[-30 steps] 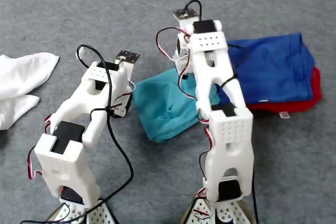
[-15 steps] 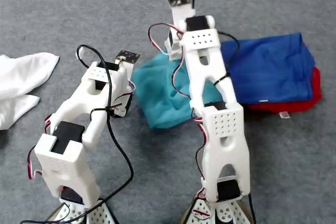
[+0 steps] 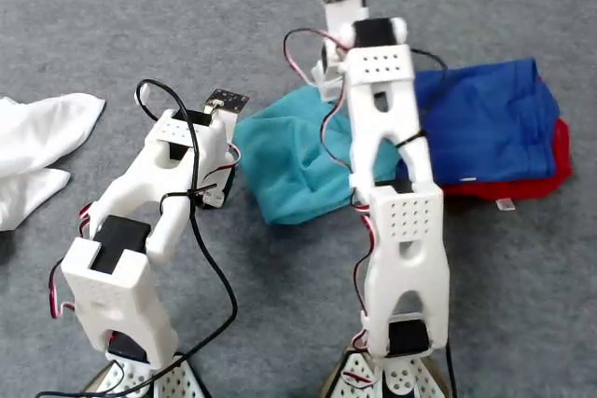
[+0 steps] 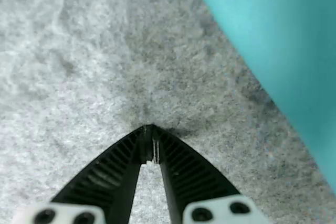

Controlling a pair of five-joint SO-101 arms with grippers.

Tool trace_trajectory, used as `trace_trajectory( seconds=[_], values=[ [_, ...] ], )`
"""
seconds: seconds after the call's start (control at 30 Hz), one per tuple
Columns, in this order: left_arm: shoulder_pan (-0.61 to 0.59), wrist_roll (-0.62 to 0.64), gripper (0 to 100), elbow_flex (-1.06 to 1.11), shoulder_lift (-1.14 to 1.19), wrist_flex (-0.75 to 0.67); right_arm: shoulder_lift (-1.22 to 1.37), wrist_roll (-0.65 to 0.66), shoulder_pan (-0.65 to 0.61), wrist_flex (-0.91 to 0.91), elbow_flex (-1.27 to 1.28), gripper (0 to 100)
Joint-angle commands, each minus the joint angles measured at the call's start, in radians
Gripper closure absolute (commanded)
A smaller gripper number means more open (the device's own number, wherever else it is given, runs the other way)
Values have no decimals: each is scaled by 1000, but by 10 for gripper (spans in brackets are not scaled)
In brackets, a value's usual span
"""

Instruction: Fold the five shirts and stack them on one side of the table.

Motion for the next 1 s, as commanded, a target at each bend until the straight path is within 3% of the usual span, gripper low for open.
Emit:
trace_trajectory(
  seconds=[0.0,0.13,0.3,0.43,0.63,0.97],
  values=[
    [-9,3,982,106,19,8,-30,72,15,75,-133,696],
    [-9,3,982,106,19,8,-5,152,15,74,-76,887],
    [-9,3,982,106,19,8,-5,207,47,77,71,807],
    [-9,3,982,106,19,8,-56,333,54,77,213,719],
    [-9,3,982,106,19,8,-153,459,16,71,355,745],
    [-9,3,982,106,19,8,-148,548,-41,35,259,803]
  ],
)
